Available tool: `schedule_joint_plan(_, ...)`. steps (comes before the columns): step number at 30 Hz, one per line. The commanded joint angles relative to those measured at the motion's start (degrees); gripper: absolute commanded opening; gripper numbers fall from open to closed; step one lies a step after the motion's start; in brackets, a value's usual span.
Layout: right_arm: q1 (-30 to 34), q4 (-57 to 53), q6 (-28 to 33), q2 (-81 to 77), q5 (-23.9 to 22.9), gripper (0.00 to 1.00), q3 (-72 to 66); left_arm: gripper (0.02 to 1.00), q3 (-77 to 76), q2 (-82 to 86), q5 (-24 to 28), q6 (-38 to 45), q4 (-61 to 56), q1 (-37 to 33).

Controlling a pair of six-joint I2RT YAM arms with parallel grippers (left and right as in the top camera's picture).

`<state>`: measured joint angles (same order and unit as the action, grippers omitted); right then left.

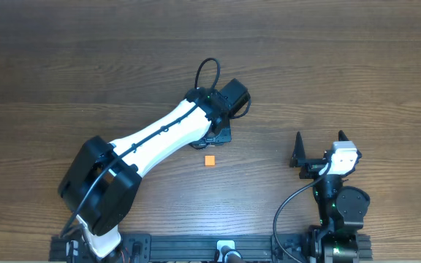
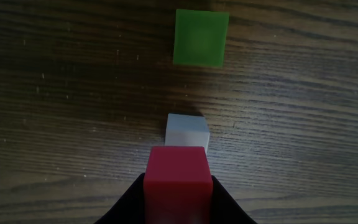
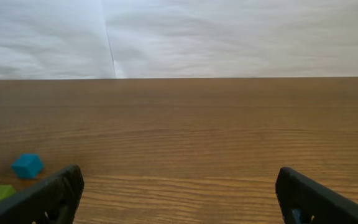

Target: Stack Cubes

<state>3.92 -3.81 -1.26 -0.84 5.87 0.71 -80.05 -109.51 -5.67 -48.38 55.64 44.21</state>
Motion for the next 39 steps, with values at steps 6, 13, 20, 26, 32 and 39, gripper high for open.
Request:
schedule_joint_plan(6,-0.26,-0.04,0.07,0.52,-0.35,0.991,-0.42,0.04,-0.92,-2.8,1.79,1.31,-1.42,-0.24)
schedule_joint_plan(13,-0.26,-0.04,0.07,0.52,-0.35,0.991,-0.42,0.042,-0.92,-2.82,1.79,1.36,-1.62,-0.24)
schedule_joint_plan(20,-0.26,-0.04,0.07,0.52,-0.35,0.993,-0.42,0.042,-0.9,-2.91,1.79,1.53,-1.6,-0.24)
schedule_joint_plan(26,-0.26,-0.04,0.07,0.52,-0.35,0.991,-0.42,0.042,-0.9,-2.93,1.79,1.53,-1.6,-0.24)
schedule_joint_plan(32,-0.26,-0.04,0.07,0.52,-0.35,0.991,-0.42,0.047,-0.9,-3.06,1.77,1.53,-1.57,-0.24)
schedule_joint_plan(39,-0.26,-0.04,0.07,0.52,-0.35,0.993,-0.42,0.056,-0.9,-3.1,1.79,1.51,-1.53,-0.42)
